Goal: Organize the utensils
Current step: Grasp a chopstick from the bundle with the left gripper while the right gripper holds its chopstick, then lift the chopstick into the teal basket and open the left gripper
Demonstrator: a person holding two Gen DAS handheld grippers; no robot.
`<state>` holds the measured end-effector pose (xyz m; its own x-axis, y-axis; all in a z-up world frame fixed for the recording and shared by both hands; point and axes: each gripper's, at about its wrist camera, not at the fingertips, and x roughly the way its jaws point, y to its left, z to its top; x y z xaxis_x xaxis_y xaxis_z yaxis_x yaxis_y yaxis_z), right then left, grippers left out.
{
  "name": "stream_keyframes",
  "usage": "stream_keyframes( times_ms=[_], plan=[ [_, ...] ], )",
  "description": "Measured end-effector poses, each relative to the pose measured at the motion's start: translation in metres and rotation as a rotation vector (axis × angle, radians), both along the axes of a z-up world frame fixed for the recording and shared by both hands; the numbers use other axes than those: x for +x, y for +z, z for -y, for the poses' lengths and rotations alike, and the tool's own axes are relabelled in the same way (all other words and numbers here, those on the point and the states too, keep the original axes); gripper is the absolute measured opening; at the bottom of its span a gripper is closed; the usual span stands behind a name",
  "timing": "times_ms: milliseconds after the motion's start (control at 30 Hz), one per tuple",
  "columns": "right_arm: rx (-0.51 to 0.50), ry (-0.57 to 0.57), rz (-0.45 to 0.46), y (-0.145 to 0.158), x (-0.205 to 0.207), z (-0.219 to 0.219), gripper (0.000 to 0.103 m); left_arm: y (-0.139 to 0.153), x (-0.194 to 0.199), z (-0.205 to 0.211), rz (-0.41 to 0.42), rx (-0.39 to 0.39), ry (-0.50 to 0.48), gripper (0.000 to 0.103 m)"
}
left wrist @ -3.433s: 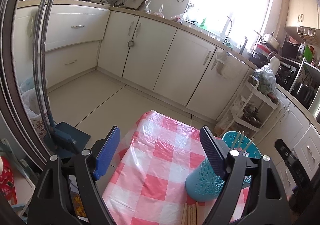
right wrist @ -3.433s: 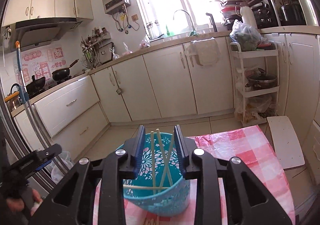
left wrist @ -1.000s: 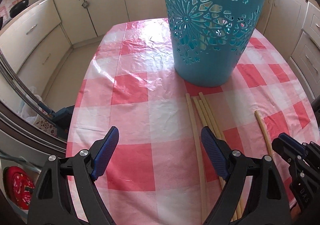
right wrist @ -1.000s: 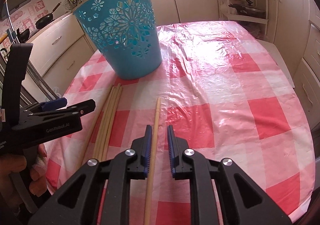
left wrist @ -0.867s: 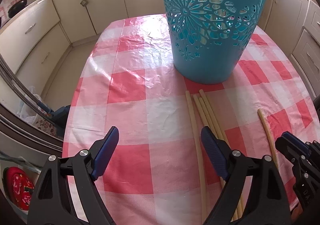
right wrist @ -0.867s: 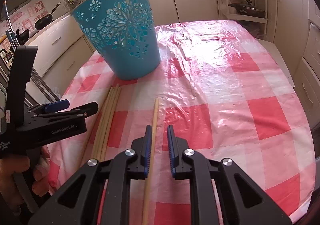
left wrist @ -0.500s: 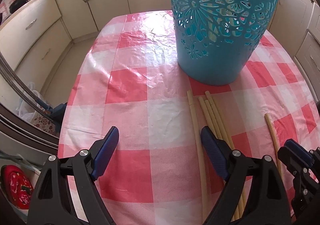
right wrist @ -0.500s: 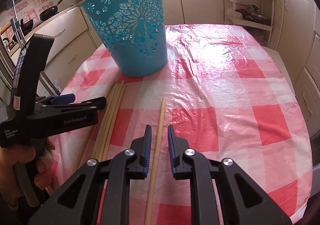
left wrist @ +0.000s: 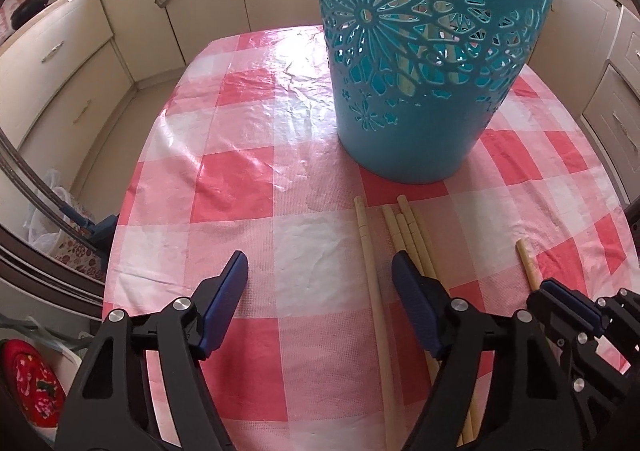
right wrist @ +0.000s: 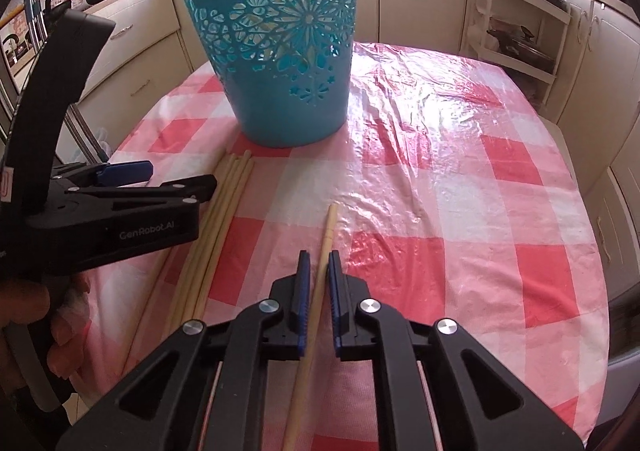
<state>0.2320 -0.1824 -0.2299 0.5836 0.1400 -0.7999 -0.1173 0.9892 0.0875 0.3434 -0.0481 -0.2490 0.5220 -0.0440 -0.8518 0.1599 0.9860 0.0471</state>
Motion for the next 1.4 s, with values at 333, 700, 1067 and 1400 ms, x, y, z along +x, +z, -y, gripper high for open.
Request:
stream_keyframes(
  times_ms=[333, 700, 1067, 1400],
  plan=[
    [0.02, -0.01, 0.001, -0.002, 0.02, 0.013, 0.007, 0.0, 0.0, 0.006, 0.006, -0.024, -0.024, 0.053],
    [0.072, -0.015, 0.013, -0.001, 0.021, 0.019, 0.009, 0.004, -0.002, -0.001, -0.016, -0.086, -0.025, 0.006],
    [0.076, -0.016, 0.019, -0.003, 0.022, 0.019, 0.009, 0.002, 0.003, 0.005, 0.011, -0.033, -0.02, 0.011],
    [0.069, -0.014, 0.026, -0.004, 0.022, 0.017, 0.012, 0.015, 0.0, -0.025, -0.042, -0.202, 0.003, 0.005]
  ],
)
